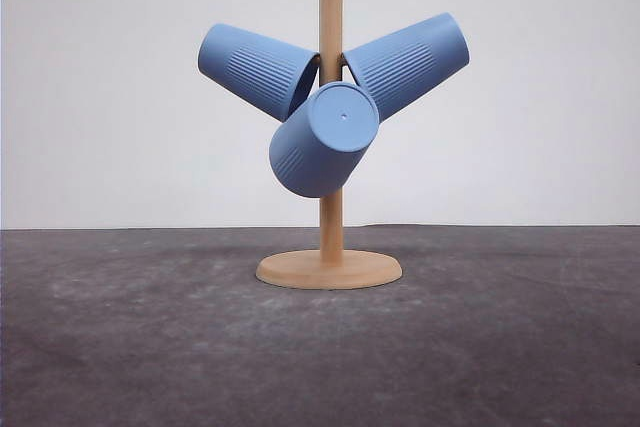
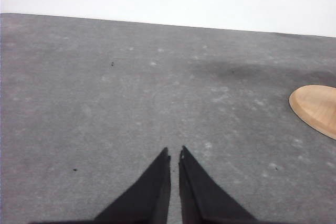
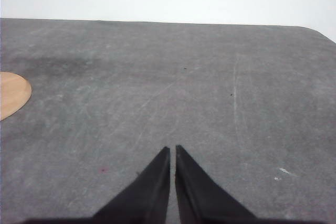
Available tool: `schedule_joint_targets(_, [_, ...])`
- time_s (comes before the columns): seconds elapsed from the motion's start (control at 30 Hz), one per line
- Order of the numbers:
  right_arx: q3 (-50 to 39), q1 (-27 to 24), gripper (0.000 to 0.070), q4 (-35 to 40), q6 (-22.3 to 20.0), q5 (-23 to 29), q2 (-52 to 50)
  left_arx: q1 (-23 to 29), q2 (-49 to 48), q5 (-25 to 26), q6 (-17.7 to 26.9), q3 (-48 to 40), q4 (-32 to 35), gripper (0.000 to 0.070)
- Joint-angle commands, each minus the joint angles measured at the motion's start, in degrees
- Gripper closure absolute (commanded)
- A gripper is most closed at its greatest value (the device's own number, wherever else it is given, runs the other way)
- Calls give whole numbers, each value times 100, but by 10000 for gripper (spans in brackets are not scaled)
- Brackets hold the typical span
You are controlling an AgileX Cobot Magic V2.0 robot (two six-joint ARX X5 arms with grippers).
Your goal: Place three cups
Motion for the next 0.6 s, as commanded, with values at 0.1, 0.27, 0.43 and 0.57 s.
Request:
schedule_joint_targets(0.1, [-20, 14, 686, 77, -45, 0, -9, 2, -7, -14, -2, -73, -48, 697])
schedule_joint_targets(0.27, [-20, 15, 686, 79, -45, 0, -9, 2, -7, -18, -2, -73, -48, 697])
schedule_joint_targets(0.43, [-20, 15, 686, 79, -45, 0, -9, 2, -7, -18, -2, -73, -48, 697])
schedule_joint_targets(0.57, [-20, 15, 686, 79, -45, 0, -9, 2, -7, -18, -2, -73, -48, 697])
